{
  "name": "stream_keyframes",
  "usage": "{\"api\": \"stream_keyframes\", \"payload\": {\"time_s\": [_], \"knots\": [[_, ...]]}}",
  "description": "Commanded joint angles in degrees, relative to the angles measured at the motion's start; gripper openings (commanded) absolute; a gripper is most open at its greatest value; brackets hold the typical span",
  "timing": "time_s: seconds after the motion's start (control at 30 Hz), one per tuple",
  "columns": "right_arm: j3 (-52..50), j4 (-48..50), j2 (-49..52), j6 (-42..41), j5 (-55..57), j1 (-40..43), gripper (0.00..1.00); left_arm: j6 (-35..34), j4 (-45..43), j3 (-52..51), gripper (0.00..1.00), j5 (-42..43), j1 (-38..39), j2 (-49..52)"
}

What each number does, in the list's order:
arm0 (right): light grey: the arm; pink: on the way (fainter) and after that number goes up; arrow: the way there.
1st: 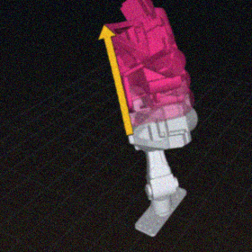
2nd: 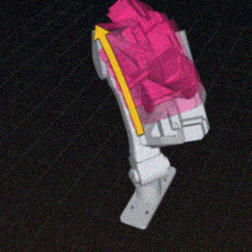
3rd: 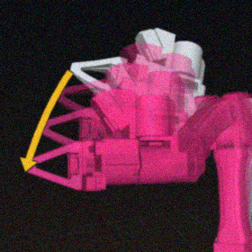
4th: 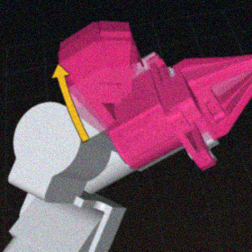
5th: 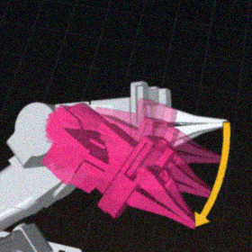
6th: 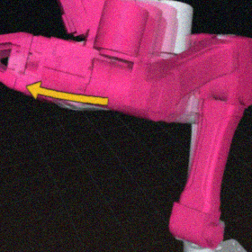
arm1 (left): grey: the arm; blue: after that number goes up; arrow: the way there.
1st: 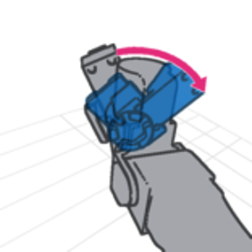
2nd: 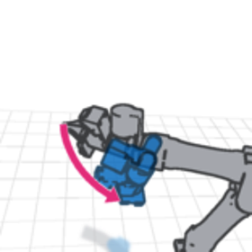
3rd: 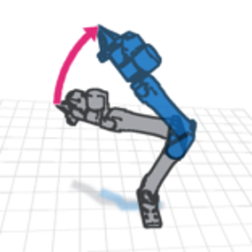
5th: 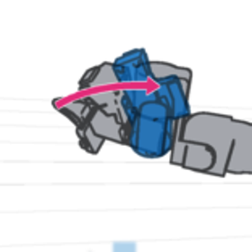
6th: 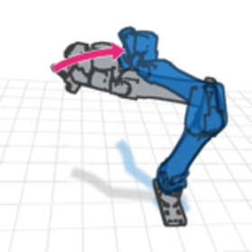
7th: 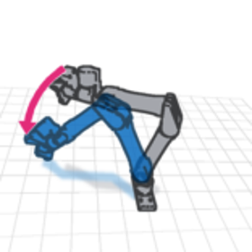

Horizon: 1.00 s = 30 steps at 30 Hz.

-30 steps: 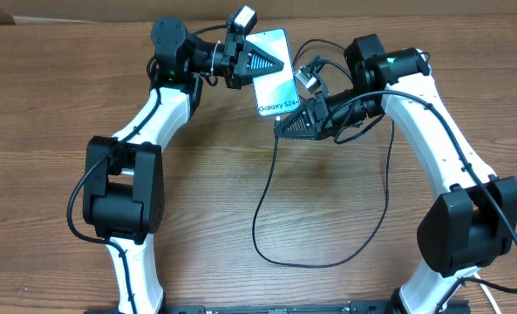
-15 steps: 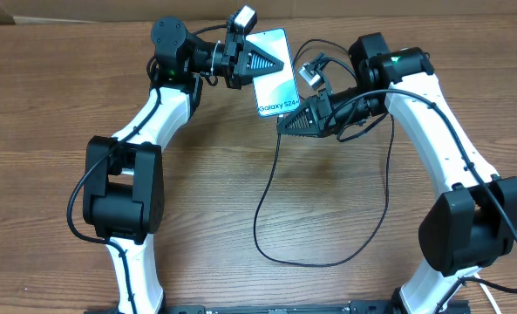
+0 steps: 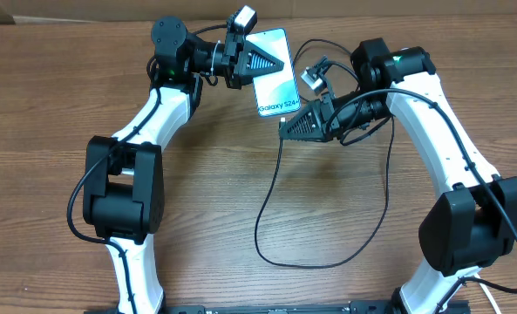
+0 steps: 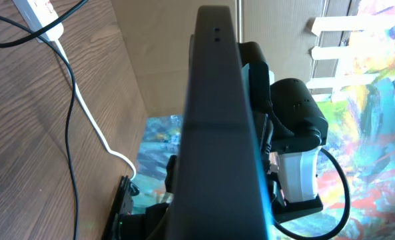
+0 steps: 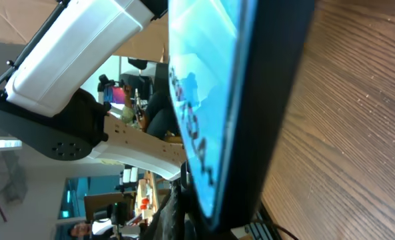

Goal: Plug charger to phone and switch on socket

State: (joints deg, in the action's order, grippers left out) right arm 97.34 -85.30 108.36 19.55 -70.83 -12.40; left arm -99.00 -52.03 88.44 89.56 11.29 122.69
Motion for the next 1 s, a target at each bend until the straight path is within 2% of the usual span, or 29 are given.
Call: {"api": "stream_keyframes", "payload": {"time_s": [0.0, 0.83, 0.97], "knots": [[1.4, 0.2, -1.5, 1.8, -1.5, 0.2, 0.04, 0.2, -0.3, 1.8, 0.04, 1.1, 0.7, -0.4], [1.4, 1.9, -1.5, 1.2, -0.4, -1.8, 0.04, -0.2, -0.3, 1.8, 0.04, 1.1, 0.7, -0.4], [1.4, 3.6, -1.5, -1.4, -0.4, -1.8, 0.04, -0.3, -0.3, 1.8, 0.04, 1.1, 0.7, -0.4]]}}
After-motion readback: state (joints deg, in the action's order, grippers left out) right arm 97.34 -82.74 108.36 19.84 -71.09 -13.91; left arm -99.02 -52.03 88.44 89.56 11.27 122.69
